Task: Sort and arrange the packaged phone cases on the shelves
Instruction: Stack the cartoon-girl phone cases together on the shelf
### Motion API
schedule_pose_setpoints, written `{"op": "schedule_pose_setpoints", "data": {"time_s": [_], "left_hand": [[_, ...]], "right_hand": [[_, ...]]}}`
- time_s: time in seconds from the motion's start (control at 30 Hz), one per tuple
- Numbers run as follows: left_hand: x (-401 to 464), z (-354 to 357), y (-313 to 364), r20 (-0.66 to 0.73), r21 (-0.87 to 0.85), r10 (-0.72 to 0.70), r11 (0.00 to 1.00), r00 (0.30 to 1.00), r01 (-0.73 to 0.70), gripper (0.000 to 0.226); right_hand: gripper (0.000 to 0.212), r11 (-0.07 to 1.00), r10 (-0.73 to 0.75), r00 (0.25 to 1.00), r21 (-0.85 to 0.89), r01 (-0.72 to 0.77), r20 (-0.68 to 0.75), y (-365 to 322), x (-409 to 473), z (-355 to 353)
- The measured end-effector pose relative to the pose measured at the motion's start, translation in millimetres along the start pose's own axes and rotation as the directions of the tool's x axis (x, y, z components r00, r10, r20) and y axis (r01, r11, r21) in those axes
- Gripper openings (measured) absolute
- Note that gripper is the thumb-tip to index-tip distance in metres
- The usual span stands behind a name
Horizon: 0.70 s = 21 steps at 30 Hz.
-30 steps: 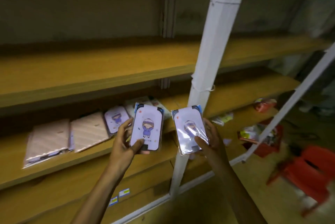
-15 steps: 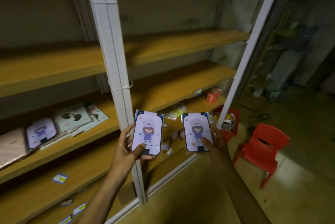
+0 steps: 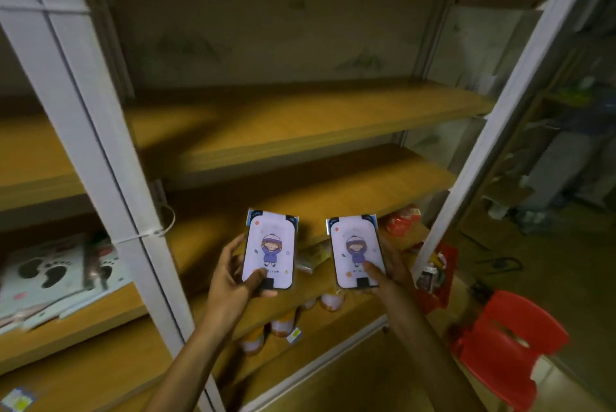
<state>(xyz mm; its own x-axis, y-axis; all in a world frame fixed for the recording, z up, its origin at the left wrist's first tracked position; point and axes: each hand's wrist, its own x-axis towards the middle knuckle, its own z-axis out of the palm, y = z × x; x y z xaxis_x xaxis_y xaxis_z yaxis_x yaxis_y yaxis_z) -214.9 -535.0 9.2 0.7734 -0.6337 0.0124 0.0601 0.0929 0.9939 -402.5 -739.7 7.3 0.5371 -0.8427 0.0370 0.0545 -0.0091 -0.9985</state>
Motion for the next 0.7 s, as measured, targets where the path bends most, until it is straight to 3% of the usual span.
{"op": "schedule_pose_setpoints", "data": {"time_s": [0.27, 0.47, 0.7], "left_hand": [[63.5, 4.6, -0.7, -0.202, -0.013, -0.036, 0.999, 0.979, 0.034, 0.063], [102.3, 5.0, -11.5, -0.403, 0.048, -0.105, 0.990, 0.909, 0.136, 0.065], [133.3, 20.9, -26.5, -0.525, 0.265, -0.133, 0.913, 0.841, 0.309, 0.070]], "right_hand": [[0.054, 0.998, 0.067, 0.970, 0.002, -0.069, 0.232, 21.2, 118.1, 42.7], [0.057, 0.988, 0.146, 0.897, -0.007, -0.157, 0.417, 33.5, 179.8, 75.2], [0.058, 0.981, 0.182, 0.830, -0.040, -0.189, 0.528, 37.5, 221.9, 71.4]]}}
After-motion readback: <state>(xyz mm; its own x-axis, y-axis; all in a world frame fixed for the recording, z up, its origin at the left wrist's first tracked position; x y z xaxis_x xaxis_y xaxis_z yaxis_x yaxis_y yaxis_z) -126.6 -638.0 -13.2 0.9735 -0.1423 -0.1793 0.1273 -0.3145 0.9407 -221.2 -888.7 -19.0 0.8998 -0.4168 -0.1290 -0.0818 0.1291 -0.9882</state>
